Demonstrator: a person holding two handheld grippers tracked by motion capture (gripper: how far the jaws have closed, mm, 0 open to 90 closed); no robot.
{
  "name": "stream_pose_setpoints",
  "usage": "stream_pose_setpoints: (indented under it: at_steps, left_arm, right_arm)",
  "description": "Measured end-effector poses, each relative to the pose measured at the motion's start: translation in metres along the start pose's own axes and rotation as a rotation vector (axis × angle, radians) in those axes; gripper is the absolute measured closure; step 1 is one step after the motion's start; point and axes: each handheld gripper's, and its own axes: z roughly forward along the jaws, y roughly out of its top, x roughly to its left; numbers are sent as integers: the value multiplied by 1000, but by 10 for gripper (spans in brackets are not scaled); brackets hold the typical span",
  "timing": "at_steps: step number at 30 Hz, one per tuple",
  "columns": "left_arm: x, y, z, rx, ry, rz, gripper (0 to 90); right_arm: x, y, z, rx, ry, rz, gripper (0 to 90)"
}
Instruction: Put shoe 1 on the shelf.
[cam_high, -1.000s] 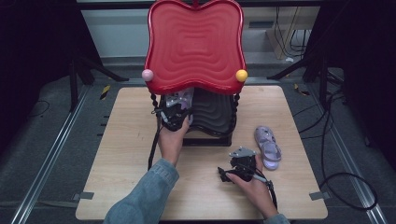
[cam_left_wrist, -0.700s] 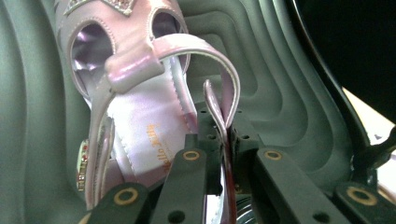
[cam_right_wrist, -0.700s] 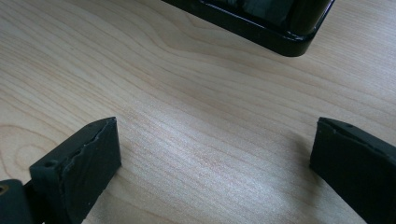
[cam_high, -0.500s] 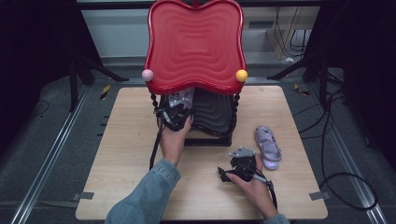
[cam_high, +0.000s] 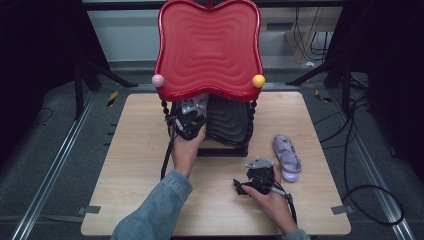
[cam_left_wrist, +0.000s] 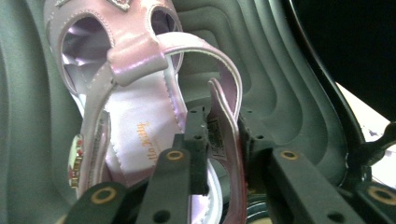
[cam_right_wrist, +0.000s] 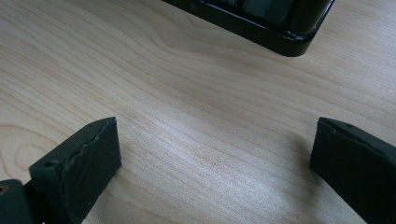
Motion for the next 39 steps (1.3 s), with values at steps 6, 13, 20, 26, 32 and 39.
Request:
stream_pose_setpoints:
  at_steps: [6,13,20,26,32,39]
  left_arm:
    - [-3,3,-11,-30,-3,-2,552]
    - [-11,1,-34,-66,-25,26,422]
    - [-12,-1,-46,-52,-63,60,326]
    - [-16,0,-60,-66,-102,59,242]
    - [-21,-2,-72,-52,-126,87,187]
    - [-20,-10,-86,-55,-125,98,179]
  right_arm:
    - [0,0,0,0,-1,1,19]
    - [0,0,0,2,-3,1,18]
    - [0,0,0,1,-2,3,18]
    - [0,0,0,3,-4,2,17]
    - [0,0,0,2,-5,1,17]
    - [0,0,0,1,-4,2,18]
